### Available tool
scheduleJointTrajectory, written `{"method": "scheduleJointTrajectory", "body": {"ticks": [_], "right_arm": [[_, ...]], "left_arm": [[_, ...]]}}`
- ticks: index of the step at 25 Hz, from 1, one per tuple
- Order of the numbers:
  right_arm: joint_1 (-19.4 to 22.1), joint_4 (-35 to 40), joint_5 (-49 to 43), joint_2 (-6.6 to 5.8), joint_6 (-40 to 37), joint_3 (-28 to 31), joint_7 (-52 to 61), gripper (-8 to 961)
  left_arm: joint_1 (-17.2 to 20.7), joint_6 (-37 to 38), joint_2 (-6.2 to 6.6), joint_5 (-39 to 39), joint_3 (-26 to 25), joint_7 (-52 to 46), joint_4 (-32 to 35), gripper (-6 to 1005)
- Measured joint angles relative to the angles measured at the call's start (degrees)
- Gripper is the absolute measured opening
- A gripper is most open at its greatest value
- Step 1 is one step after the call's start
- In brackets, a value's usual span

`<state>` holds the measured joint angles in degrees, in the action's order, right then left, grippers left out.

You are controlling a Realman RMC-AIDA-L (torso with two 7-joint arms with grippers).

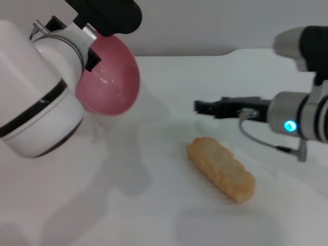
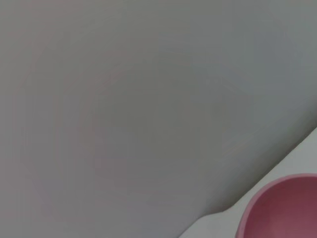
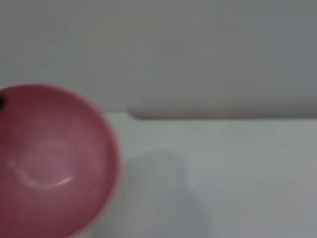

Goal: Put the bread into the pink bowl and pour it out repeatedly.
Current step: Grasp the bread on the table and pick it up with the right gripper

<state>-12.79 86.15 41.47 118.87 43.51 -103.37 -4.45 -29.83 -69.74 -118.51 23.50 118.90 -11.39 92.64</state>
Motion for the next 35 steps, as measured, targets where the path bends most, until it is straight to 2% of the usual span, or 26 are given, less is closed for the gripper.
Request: {"method": "scheduleJointTrajectory", "body": {"ticks": [5, 11, 22, 24, 29, 35], "right_arm": [[-0.2, -1.0, 0.9, 0.11, -0.1, -3.5, 2.8, 758], [-1.3, -5.5, 0.4, 0.05, -0.4, -3.6, 4.8, 760], [-2.2, -7.7, -0.1, -0.01, -0.8, -3.9, 5.0, 759], [-2.3, -8.3, -0.5, -0.01, -0.8, -4.2, 5.0, 759], [-2.0, -8.9, -0.7, 0.04, 0.1, -5.1, 5.1, 760], [-1.5, -8.8, -1.8, 0.13, 1.1, -6.0, 5.1, 759]], "left_arm": [[-0.6, 0.5, 0.02, -0.4, -0.7, -0.1, -1.0, 52], [-1.5, 2.2, 0.04, -0.7, -2.1, -0.4, -2.4, 52], [-2.5, 2.6, -0.03, -2.7, -3.6, -0.5, -3.5, 52], [-3.2, 2.5, -0.04, -9.0, -8.4, -0.5, -4.1, 52], [-3.7, 4.2, 0.32, -20.1, -16.4, 0.3, -7.5, 52], [-3.3, 6.2, 0.39, -23.1, -17.7, 0.9, -10.9, 52]]}}
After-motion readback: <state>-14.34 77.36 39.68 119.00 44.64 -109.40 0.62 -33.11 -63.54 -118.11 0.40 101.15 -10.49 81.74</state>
